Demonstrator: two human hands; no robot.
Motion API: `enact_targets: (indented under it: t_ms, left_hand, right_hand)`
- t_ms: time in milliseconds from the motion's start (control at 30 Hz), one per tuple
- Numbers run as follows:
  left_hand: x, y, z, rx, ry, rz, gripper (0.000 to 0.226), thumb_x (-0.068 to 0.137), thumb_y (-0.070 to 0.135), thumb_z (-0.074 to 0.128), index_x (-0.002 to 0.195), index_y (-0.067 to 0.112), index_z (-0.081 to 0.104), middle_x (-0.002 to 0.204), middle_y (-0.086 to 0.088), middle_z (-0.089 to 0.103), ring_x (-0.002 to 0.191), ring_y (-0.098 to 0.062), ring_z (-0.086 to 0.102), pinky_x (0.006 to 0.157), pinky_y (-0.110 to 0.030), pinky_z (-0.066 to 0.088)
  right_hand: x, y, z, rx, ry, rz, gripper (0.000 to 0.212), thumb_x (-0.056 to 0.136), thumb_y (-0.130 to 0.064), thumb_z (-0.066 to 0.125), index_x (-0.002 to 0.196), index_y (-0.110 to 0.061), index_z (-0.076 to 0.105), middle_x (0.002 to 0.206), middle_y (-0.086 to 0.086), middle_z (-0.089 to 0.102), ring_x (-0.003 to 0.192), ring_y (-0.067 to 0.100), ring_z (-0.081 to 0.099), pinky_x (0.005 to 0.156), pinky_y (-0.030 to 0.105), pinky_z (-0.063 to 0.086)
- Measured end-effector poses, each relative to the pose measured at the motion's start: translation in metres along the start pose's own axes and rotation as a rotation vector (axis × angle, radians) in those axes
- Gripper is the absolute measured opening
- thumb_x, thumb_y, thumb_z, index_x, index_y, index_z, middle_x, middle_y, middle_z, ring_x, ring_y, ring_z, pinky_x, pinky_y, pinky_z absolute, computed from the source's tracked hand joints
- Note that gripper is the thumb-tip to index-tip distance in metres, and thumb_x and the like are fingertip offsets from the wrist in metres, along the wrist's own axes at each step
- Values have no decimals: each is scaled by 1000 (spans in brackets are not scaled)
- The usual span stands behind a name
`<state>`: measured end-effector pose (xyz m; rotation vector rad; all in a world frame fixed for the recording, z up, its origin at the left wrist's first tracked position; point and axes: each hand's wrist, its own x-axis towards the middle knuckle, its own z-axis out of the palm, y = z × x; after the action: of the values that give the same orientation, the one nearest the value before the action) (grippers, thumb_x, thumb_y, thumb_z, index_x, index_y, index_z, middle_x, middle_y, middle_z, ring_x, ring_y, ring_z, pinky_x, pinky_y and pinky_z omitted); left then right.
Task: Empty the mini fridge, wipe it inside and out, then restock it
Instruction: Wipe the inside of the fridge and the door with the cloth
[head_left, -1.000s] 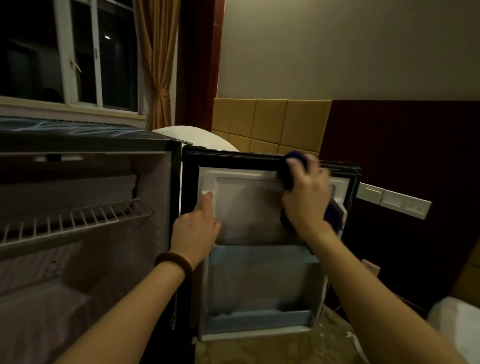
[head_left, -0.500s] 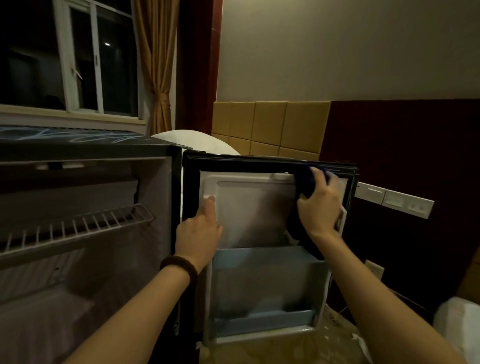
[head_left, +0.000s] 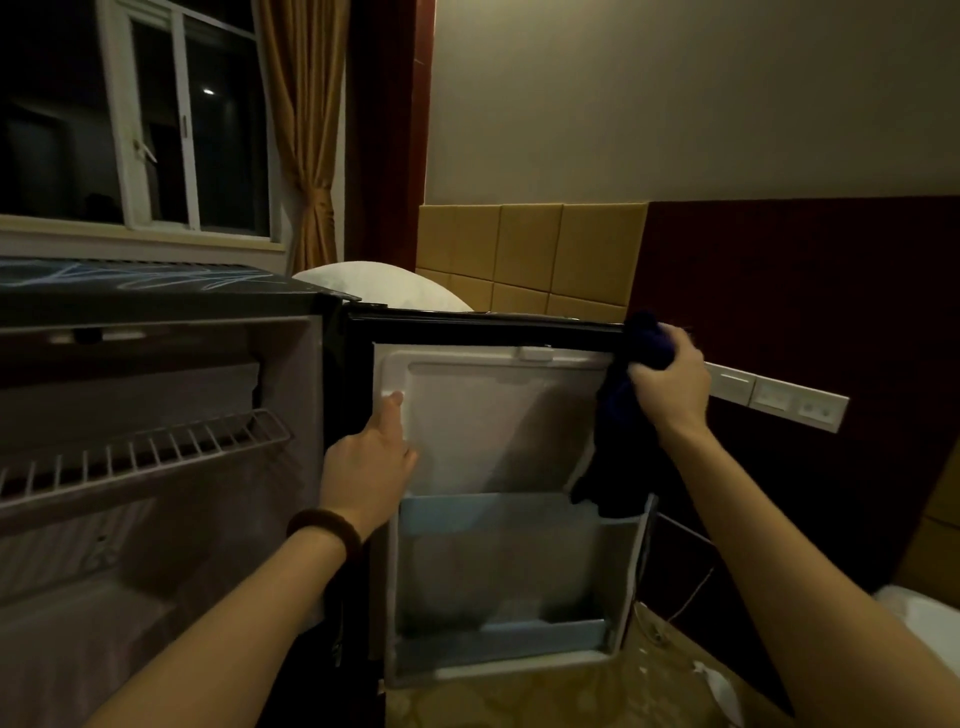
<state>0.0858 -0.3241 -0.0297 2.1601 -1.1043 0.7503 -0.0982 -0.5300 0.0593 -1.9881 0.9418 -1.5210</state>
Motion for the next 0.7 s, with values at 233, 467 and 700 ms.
enact_targets:
  t_ms: [233, 467, 700]
  left_hand:
    - [-16, -12, -22, -121, -125, -92, 55, 95, 23, 43, 144, 17, 18, 86, -10, 61, 63, -25, 56, 56, -32, 42]
    - [-45, 61, -38, -87, 115, 131, 59, 78, 23, 70, 130, 10, 44, 128, -20, 45, 117, -37, 43, 96, -48, 38]
    - [-72, 137, 8, -112, -439, 408, 37, 94, 43, 36, 123, 27, 52, 120, 0, 57, 110, -23, 52, 87, -29, 37]
  right_hand:
    - [-56, 4, -69, 106, 18, -115, 53, 82, 2, 62, 130, -12, 46, 129, 9, 49, 120, 20, 45, 95, 24, 37]
    - [-96, -14, -97, -70, 84, -235, 57, 79, 0, 67, 131, -12, 47, 132, 12, 44, 118, 23, 46, 83, 4, 32]
    - [-113, -47, -52, -557, 86, -756, 36, 80, -19, 54, 115, -17, 56, 123, 17, 54, 100, 36, 51, 66, 36, 46]
